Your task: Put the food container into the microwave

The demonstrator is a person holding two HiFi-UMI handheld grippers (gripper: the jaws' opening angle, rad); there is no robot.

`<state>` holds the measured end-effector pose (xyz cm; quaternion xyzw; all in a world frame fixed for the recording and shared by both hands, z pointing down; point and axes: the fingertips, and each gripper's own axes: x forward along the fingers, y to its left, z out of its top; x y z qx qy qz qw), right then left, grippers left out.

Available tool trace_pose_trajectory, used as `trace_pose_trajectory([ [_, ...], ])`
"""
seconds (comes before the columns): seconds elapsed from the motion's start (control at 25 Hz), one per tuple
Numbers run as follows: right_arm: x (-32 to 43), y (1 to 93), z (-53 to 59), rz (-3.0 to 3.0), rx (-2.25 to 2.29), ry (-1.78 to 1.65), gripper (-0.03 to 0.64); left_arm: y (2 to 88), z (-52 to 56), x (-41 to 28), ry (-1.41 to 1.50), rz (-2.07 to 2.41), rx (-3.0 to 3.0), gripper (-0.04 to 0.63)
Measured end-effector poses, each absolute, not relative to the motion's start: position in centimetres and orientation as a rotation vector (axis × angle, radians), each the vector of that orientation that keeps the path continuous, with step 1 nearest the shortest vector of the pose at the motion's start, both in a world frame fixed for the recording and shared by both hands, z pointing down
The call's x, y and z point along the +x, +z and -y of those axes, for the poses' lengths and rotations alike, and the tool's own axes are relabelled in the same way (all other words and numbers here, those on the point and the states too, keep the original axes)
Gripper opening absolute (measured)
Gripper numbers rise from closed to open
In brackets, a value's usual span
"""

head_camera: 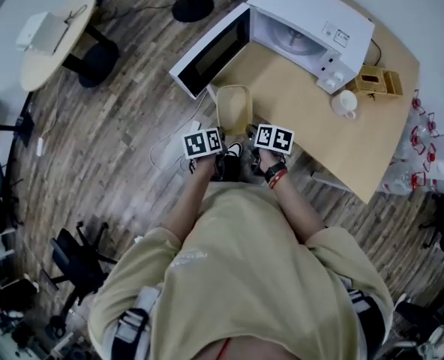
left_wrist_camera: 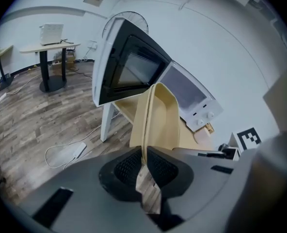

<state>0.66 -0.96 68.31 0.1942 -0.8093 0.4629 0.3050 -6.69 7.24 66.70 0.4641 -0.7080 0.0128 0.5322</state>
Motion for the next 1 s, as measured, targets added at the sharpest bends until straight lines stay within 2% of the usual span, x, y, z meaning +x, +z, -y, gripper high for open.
trace_pose_trajectory([
  [0.4,-0.6,67.2,8.2,2.151,0.788,1.308,0.051,66.4,1.9,-9.9,0.087,1.54,1.273,0.051],
  [1.0,1.6,67.2,15.0,2.075,1.21,1.502,0.051,67.3,11.8,-9.5,0.235,1.29,1.495,0.051],
])
